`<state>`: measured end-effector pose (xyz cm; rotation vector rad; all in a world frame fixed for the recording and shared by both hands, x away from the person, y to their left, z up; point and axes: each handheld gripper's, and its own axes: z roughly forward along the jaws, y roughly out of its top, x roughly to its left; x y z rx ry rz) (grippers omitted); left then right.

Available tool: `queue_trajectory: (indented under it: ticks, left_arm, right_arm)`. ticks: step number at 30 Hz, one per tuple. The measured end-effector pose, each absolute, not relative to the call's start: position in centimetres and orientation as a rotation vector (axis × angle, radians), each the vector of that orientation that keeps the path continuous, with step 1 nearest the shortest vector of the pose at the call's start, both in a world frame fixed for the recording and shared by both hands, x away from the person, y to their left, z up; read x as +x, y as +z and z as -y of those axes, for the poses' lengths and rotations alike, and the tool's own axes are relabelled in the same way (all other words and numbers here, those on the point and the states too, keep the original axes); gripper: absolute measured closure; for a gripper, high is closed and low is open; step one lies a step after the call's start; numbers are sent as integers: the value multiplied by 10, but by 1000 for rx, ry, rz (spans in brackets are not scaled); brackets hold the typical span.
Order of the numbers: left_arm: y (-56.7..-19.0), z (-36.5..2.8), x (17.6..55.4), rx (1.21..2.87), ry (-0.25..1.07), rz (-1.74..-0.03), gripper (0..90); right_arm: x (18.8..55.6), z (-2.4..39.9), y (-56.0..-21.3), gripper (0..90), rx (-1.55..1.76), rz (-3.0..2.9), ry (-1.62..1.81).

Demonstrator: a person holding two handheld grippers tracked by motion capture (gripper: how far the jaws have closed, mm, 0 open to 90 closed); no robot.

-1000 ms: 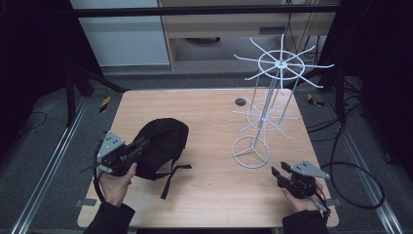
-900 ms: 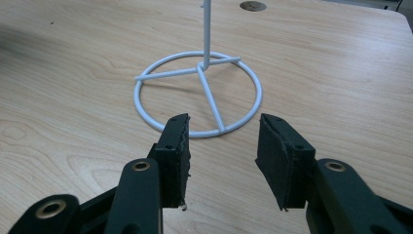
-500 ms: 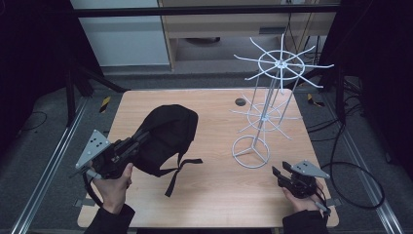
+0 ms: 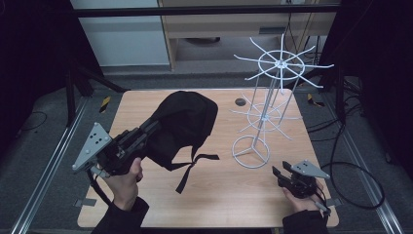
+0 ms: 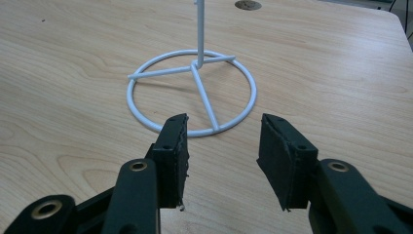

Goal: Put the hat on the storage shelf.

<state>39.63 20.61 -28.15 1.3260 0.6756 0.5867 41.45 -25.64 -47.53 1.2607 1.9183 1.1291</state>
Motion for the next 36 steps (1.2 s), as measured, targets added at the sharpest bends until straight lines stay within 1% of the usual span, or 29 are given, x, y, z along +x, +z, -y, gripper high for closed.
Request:
queue_trajectory:
  ticks: [11,25,36]
  left_arm:
    - [-258,-181,405,1276,559,-622,801]
    - [-231,-167,408,1149,546,-585,801]
    - [-227,-138,421,1167,522,-578,800]
  right_arm:
    - [415,256,-476,537,1261,-1923,1131]
    - [415,256,-476,535,1267,-1927,1133]
    - [416,256,-477,531,1259,-1930,1129]
